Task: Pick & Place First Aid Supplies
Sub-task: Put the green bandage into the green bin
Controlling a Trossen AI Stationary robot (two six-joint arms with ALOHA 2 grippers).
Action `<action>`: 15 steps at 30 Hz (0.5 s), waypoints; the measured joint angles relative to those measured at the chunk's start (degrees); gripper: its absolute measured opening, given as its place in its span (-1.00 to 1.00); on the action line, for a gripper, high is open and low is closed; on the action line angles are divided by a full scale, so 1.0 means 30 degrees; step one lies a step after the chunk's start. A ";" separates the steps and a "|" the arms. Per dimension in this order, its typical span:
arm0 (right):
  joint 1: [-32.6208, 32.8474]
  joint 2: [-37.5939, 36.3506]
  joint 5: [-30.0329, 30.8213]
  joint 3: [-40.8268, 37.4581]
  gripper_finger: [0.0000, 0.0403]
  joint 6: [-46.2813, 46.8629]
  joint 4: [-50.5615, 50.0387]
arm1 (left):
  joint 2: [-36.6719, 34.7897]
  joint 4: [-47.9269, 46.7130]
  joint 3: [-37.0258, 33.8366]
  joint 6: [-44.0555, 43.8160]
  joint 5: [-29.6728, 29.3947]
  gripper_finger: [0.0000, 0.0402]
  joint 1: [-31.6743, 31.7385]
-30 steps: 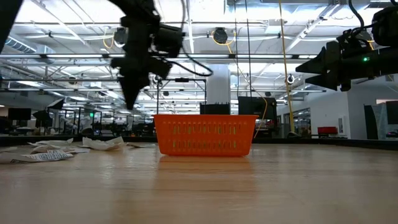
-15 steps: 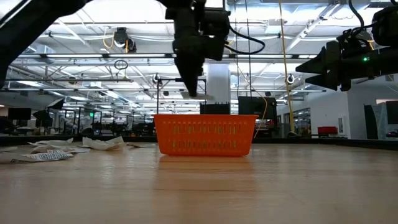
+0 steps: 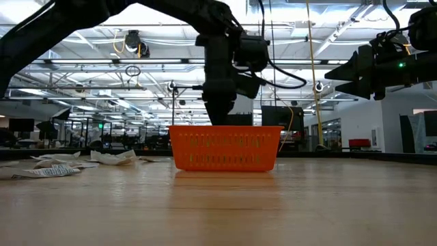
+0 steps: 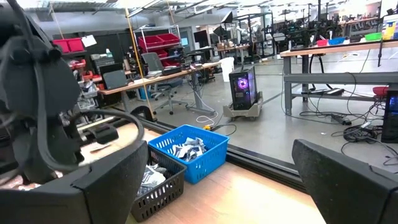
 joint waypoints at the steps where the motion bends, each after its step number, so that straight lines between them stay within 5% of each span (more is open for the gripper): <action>1: -0.0001 0.0001 -0.0002 0.0000 0.95 0.0000 0.0000 | 0.0089 0.0164 0.0000 -0.0159 -0.0088 -1.00 0.0000; 8: 0.0001 0.0001 0.0002 -0.0002 0.95 0.0000 0.0000 | 0.0129 0.0764 0.0000 -0.1655 -0.0083 -0.83 0.0015; 15: -0.0002 -0.0005 -0.0003 -0.0001 0.95 0.0000 0.0000 | -0.0230 0.0449 -0.0015 -0.1713 0.0909 -0.25 0.0141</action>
